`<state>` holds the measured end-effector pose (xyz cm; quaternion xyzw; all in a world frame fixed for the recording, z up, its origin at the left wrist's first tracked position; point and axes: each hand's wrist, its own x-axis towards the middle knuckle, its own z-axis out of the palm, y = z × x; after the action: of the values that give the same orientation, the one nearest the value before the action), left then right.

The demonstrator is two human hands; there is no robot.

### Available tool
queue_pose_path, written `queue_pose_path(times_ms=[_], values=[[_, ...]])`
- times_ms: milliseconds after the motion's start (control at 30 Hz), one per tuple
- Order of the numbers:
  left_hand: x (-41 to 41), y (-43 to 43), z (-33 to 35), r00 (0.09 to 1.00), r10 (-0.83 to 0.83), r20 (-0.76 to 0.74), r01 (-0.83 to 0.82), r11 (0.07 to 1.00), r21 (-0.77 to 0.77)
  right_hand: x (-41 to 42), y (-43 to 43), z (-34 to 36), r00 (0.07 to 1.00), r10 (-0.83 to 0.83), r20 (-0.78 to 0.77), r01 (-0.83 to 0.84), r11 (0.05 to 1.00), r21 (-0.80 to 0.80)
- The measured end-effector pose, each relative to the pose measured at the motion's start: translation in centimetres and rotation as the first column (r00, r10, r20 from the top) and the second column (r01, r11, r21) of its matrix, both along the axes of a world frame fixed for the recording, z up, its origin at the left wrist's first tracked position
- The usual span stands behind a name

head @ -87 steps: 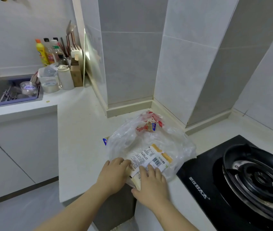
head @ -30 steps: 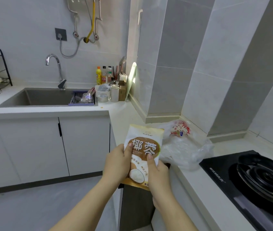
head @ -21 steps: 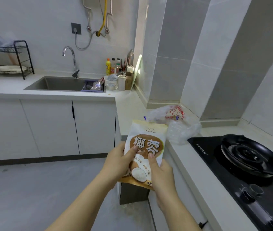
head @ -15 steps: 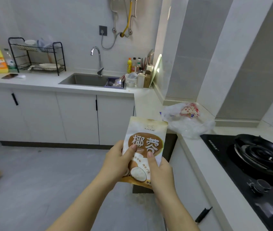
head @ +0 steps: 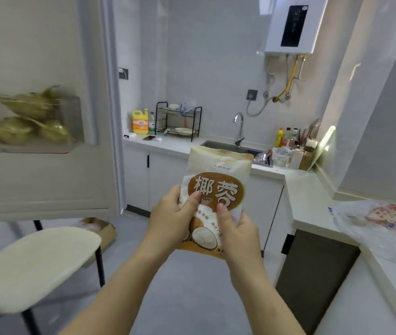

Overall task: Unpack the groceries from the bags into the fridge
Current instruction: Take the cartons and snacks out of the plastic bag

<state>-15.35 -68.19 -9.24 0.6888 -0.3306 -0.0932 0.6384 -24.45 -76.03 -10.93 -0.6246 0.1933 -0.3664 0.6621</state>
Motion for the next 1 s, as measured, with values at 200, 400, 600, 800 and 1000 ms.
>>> queue_pose_path(times_ms=[200,400,600,800,1000], values=[[6.0,12.0,2.5,0.989,0.139,0.056,-0.134,0.986,-0.096,7.3,10.6,2.2,0.983,0.157,0.094,-0.154,0.987,-0.036],[12.2,21.2,5.2,0.962,0.219,0.166,-0.203,0.974,-0.105,14.0,18.9,4.5,0.967,0.214,0.138,-0.201,0.974,-0.1],[16.6,26.9,9.4,0.932,0.261,0.252,-0.225,0.961,-0.163,19.0,24.0,8.7,0.945,0.242,0.222,-0.198,0.959,-0.204],[20.4,29.5,15.1,0.881,0.332,0.337,-0.274,0.939,-0.209,23.7,26.8,14.1,0.939,0.227,0.258,-0.148,0.944,-0.294],[25.0,31.4,19.9,0.885,0.366,0.288,-0.299,0.921,-0.25,28.6,28.6,19.8,0.95,0.25,0.189,-0.145,0.885,-0.443]])
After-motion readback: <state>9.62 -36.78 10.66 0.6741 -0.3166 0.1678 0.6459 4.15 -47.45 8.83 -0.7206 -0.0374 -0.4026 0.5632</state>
